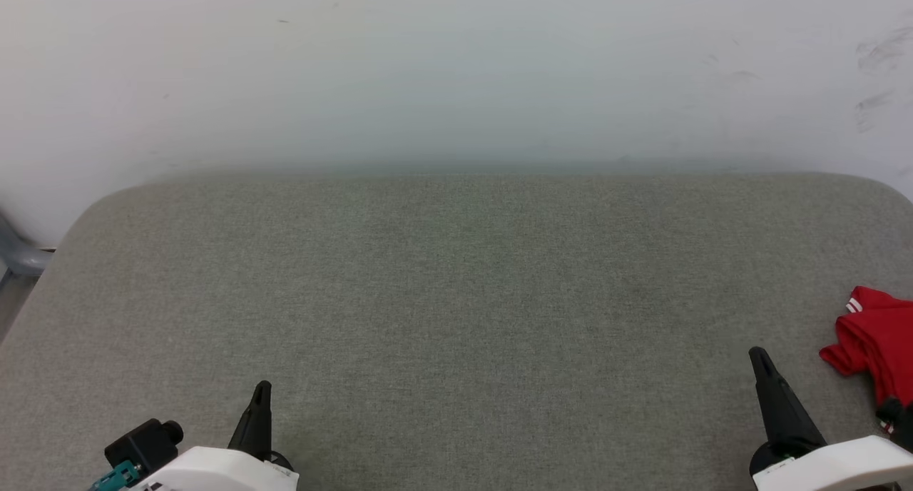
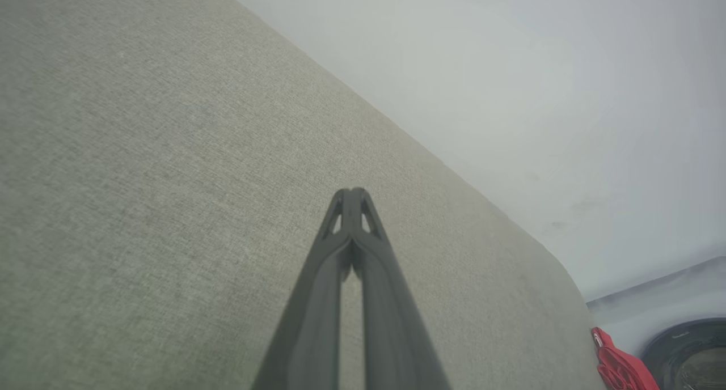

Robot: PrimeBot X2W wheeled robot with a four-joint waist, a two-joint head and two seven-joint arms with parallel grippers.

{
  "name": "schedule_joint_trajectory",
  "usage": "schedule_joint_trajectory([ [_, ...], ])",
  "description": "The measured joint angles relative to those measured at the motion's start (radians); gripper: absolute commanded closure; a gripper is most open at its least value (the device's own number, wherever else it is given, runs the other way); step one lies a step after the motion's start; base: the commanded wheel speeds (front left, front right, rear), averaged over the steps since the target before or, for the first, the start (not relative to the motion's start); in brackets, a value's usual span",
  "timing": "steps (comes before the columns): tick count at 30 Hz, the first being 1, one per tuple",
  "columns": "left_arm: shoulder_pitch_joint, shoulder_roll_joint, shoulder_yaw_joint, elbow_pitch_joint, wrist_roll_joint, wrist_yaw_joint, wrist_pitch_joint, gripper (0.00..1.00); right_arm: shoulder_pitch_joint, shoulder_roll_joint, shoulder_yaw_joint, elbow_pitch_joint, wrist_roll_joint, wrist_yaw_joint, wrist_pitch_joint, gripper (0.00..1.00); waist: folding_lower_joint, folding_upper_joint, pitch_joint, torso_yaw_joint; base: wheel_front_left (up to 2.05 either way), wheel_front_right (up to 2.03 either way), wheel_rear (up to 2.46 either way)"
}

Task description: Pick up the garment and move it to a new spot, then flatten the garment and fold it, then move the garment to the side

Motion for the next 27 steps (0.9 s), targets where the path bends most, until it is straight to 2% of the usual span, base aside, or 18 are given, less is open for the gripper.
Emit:
schedule_joint_trajectory([
  [27,-0.042,-0.029,0.061,-0.003,-0.296,-0.034,0.082,1.00,-0.079,-0.003,-0.002,0.101,0.346,0.000,0.016,1.00,0.0000,0.0000,0.017,-0.002,0.00,0.00,0.00],
])
